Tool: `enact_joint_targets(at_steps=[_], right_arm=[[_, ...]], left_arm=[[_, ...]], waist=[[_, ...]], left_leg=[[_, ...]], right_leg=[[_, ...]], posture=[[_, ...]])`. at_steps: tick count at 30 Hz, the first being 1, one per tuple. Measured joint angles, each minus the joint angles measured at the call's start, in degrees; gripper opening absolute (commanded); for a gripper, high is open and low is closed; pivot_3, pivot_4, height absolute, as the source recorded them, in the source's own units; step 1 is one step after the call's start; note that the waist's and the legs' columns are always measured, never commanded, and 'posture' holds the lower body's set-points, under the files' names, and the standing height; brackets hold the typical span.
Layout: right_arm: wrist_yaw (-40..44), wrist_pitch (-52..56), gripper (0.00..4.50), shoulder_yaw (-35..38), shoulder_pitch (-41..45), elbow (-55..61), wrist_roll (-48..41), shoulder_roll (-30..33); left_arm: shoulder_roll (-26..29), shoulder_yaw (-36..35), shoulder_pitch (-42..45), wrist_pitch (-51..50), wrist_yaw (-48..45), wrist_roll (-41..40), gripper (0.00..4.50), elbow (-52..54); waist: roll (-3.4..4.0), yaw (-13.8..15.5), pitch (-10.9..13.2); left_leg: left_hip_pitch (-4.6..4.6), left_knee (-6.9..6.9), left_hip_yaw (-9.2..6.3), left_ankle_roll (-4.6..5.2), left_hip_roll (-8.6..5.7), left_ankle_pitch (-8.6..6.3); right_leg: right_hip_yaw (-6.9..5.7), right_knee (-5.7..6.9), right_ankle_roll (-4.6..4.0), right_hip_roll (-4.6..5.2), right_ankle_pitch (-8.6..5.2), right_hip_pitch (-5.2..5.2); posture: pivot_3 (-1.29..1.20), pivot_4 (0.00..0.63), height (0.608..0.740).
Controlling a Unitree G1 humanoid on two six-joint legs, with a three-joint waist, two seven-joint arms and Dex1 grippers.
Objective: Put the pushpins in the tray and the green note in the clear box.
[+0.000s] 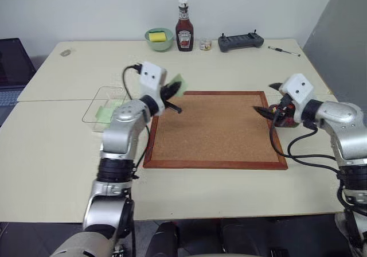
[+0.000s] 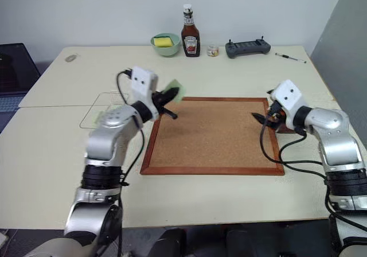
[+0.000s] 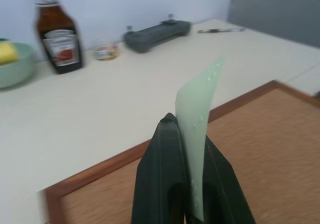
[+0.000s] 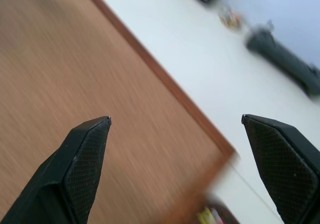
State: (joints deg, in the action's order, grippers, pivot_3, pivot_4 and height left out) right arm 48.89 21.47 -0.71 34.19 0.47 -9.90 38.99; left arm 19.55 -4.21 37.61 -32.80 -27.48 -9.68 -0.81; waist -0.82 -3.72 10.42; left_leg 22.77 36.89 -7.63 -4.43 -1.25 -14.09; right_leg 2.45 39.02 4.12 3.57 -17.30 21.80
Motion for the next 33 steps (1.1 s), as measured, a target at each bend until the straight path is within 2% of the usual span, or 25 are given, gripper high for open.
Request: enact_joint_targets(at_steps=[5, 12, 15, 20, 33], right_arm=[[2.7, 4.4, 4.45, -5.6, 4.6, 1.6, -3.7, -7.8], [4.8, 5.6, 4.45, -13.1, 10.9, -2.5, -4.1, -16.1], [4.8, 5.5, 4.45, -15.2, 11.9, -4.3, -3.6, -19.0], [4.6, 5.4, 4.45, -16.2, 12.8, -4.9, -2.8, -21.4], [4.5, 6.5, 4.5, -16.2, 12.6, -2.9, -2.6, -20.9]], left_arm=[[8.6, -3.1, -5.4, -3.3, 1.3, 1.2, 0.0, 3.6], [19.5, -11.1, -10.7, -5.0, 3.2, 2.5, 0.0, 4.3], [21.9, -11.4, -13.0, -3.8, 3.1, 3.8, 0.0, 2.4], [22.4, -11.2, -13.4, -0.4, 3.3, 5.5, 0.0, -2.5], [20.6, -11.1, -10.1, 0.7, 3.1, 3.6, 2.39, -6.4]], waist=[[-0.04, 0.2, 0.0], [-0.04, 0.5, 0.0], [-0.04, 0.7, 0.0], [-0.04, 0.8, 0.0], [-0.04, 0.4, 0.0]], left_leg=[[0.06, 0.01, -0.06, 0.03, 0.01, -0.02], [0.09, -0.05, -0.09, 0.02, 0.0, -0.02], [0.11, -0.05, -0.07, 0.05, -0.02, -0.03], [0.13, -0.05, -0.07, 0.07, -0.01, -0.04], [0.14, -0.06, -0.05, 0.1, 0.01, -0.06]], right_leg=[[-0.04, 0.0, -0.01, -0.02, 0.0, 0.08], [-0.05, 0.04, -0.02, -0.01, 0.01, 0.2], [-0.04, 0.04, -0.02, 0.01, 0.01, 0.23], [-0.05, 0.09, -0.02, 0.0, 0.01, 0.31], [-0.05, 0.18, -0.02, 0.0, 0.01, 0.39]], posture=[[0.0, 0.15, 0.74], [0.0, 0.15, 0.74], [0.0, 0.15, 0.74], [0.0, 0.15, 0.74], [0.0, 0.15, 0.74]])
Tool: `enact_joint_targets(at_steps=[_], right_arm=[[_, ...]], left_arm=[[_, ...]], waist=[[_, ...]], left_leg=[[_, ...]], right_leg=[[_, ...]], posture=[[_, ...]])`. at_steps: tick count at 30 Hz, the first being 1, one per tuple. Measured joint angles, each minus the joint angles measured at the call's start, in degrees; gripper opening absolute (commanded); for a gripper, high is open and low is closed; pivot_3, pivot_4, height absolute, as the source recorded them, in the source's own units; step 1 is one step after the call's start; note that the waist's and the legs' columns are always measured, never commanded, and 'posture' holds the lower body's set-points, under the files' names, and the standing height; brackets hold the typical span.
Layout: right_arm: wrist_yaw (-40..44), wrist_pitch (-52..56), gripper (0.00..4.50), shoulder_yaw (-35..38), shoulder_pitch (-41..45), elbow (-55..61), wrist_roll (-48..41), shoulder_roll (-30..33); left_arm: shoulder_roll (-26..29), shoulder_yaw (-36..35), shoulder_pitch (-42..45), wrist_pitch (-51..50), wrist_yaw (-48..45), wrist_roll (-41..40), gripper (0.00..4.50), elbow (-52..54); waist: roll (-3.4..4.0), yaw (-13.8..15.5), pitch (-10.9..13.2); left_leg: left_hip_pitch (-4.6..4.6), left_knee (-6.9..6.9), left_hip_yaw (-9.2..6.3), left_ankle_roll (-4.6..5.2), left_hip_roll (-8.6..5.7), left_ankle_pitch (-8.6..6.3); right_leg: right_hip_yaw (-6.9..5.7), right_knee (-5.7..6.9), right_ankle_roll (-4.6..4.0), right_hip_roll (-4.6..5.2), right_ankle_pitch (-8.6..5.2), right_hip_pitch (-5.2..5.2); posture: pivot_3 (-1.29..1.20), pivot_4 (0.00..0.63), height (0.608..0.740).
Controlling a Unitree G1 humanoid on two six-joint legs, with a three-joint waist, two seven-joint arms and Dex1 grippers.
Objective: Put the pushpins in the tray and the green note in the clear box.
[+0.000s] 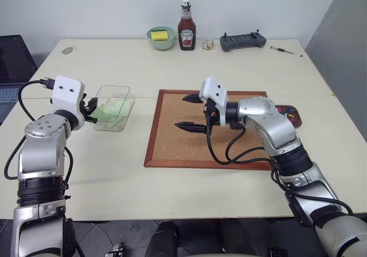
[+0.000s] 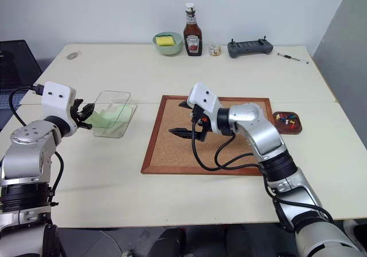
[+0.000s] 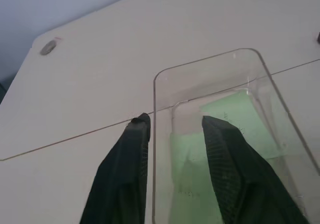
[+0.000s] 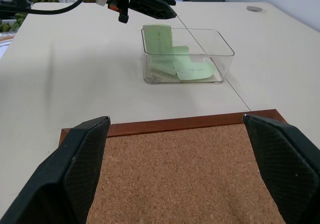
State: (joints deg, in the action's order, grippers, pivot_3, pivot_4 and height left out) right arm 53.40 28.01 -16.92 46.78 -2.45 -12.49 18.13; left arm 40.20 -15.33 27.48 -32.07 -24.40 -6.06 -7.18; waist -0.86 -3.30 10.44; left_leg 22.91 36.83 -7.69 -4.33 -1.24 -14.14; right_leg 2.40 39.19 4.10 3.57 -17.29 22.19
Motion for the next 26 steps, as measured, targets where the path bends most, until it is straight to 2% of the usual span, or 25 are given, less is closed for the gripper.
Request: enact_joint_targets(at_steps=[3, 5, 12, 16, 20, 26], right_arm=[[-0.3, 0.0, 4.5, 0.0, -0.2, 0.0, 0.0, 0.1], [-0.6, 0.0, 4.5, 0.1, -0.5, 0.2, 0.0, 0.5], [-4.1, -0.5, 4.5, 5.4, -7.0, 5.4, -0.8, 2.0], [-9.3, -3.7, 4.5, 10.5, -19.8, 11.8, -1.6, 1.8], [-11.9, -7.0, 4.5, 13.0, -28.4, 15.3, -1.6, 2.7], [-10.0, -9.1, 4.5, 18.2, -32.4, 14.8, -3.7, 7.8]], left_arm=[[-0.1, 0.0, 0.0, 0.0, 0.0, -0.6, 2.93, 0.2], [-0.1, 0.0, -0.1, 0.0, 0.0, -0.8, 3.46, 1.2], [-0.4, -0.2, -5.7, -1.6, -2.7, -5.2, 3.46, 15.5], [-4.5, 0.1, -12.8, -1.7, -2.6, -7.8, 3.46, 25.4], [-8.4, 2.0, -17.0, -0.8, -2.7, -9.2, 3.46, 29.4], [-10.3, 6.1, -19.4, 0.8, -6.1, -11.3, 3.46, 30.8]], waist=[[0.0, 0.0, 0.0], [0.0, 0.0, 0.0], [-0.01, 0.0, 0.0], [-0.03, 0.2, 0.0], [-0.04, 0.5, 0.0], [-0.04, 0.3, 0.0]], left_leg=[[0.0, 0.0, 0.01, 0.0, 0.0, 0.0], [0.01, 0.0, 0.0, 0.0, 0.01, 0.0], [0.03, -0.06, 0.03, 0.01, 0.0, -0.01], [0.03, -0.13, 0.06, 0.01, 0.02, -0.01], [-0.01, -0.05, 0.13, 0.02, 0.01, -0.01], [-0.14, -0.03, 0.15, 0.02, 0.06, -0.01]], right_leg=[[0.0, 0.03, 0.0, 0.0, 0.0, 0.02], [0.0, 0.04, 0.0, 0.0, 0.0, 0.03], [0.03, -0.01, 0.0, 0.02, 0.0, 0.02], [0.05, -0.09, 0.0, 0.05, 0.0, -0.02], [0.09, -0.09, 0.0, 0.05, 0.0, -0.11], [0.09, -0.09, 0.02, -0.03, 0.01, -0.24]], posture=[[0.0, 0.15, 0.74], [0.0, 0.15, 0.74], [0.0, 0.15, 0.74], [0.0, 0.15, 0.74], [0.0, 0.15, 0.74], [0.0, 0.15, 0.74]])
